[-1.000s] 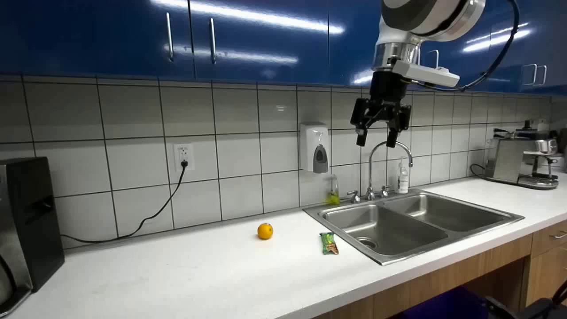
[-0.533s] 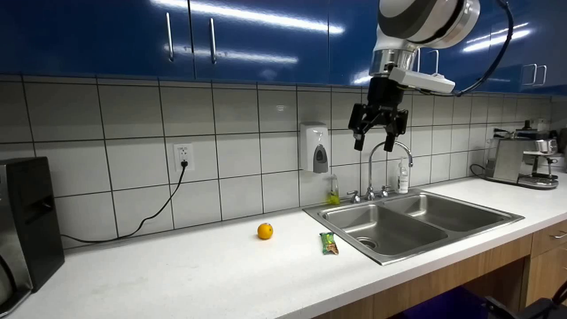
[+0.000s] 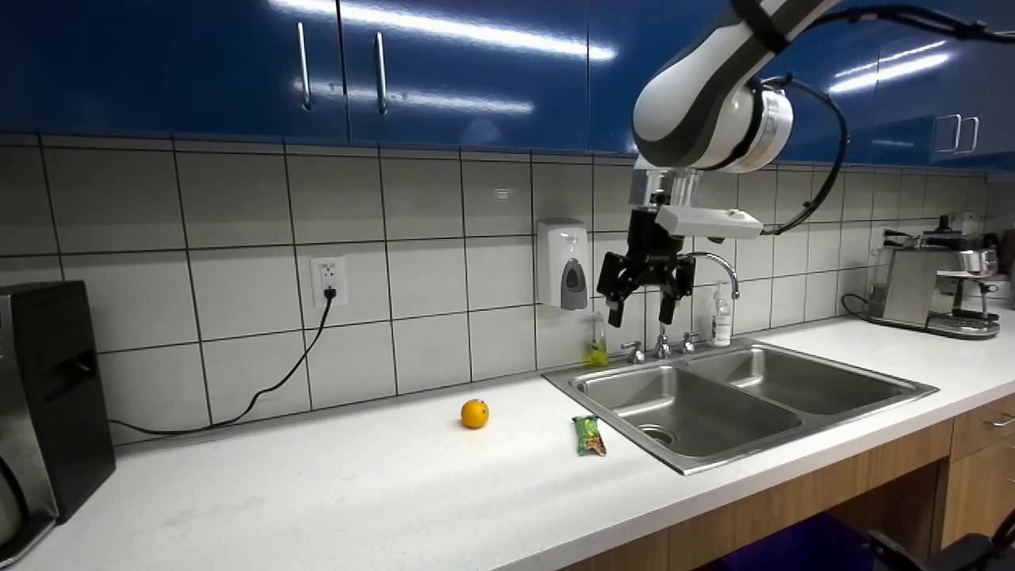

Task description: Put the green packet in the sink.

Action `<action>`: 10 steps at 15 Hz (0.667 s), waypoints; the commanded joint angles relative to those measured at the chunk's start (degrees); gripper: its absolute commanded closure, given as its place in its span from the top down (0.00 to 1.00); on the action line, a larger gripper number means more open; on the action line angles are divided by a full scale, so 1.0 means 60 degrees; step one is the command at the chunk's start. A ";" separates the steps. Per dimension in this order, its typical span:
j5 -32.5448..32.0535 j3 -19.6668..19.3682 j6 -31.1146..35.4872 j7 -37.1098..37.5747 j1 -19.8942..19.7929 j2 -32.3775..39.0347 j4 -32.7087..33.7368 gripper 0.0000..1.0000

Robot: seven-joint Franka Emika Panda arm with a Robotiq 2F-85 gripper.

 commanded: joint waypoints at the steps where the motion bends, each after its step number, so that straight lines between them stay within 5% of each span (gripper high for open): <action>1: -0.0373 0.0340 0.0914 0.0411 -0.0194 0.1480 0.0416 1.00; 10: -0.2085 0.0337 0.2485 0.1903 -0.0056 0.5125 0.2193 1.00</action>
